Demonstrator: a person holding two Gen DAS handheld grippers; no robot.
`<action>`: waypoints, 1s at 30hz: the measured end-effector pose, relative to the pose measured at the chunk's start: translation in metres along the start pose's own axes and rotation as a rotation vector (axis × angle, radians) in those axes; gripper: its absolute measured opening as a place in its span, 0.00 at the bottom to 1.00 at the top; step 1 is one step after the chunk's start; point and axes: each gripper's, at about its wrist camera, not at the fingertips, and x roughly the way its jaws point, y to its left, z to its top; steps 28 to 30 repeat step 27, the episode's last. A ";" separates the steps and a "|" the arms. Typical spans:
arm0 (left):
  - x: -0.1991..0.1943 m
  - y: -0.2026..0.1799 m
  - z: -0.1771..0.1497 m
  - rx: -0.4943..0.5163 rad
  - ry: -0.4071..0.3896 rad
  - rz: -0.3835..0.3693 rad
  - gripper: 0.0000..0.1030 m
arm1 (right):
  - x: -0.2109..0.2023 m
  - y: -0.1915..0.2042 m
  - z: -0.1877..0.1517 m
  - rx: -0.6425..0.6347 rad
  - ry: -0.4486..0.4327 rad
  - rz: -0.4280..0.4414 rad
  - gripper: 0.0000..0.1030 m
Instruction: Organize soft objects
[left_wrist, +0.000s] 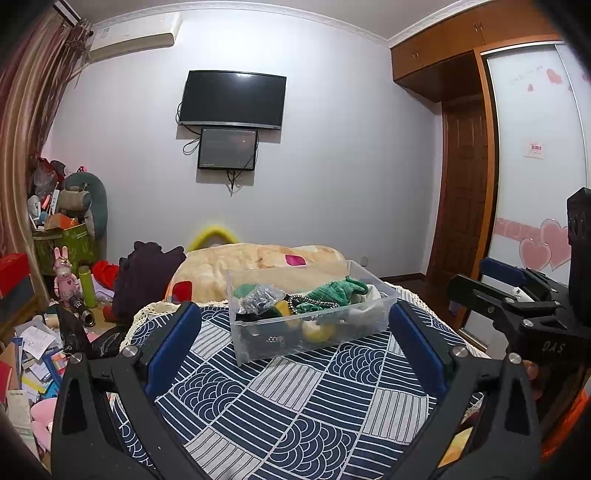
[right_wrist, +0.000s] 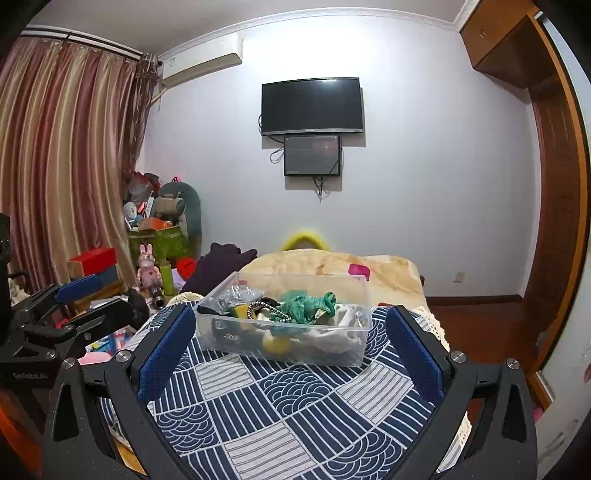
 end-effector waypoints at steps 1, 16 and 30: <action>0.000 0.000 0.000 0.000 0.000 0.000 1.00 | 0.000 -0.001 0.000 0.001 0.000 -0.001 1.00; 0.002 -0.008 -0.001 0.040 0.018 -0.026 1.00 | 0.001 -0.004 -0.001 0.009 0.001 -0.007 1.00; 0.001 -0.011 -0.002 0.042 0.027 -0.038 1.00 | 0.001 -0.003 -0.001 0.009 0.002 -0.006 1.00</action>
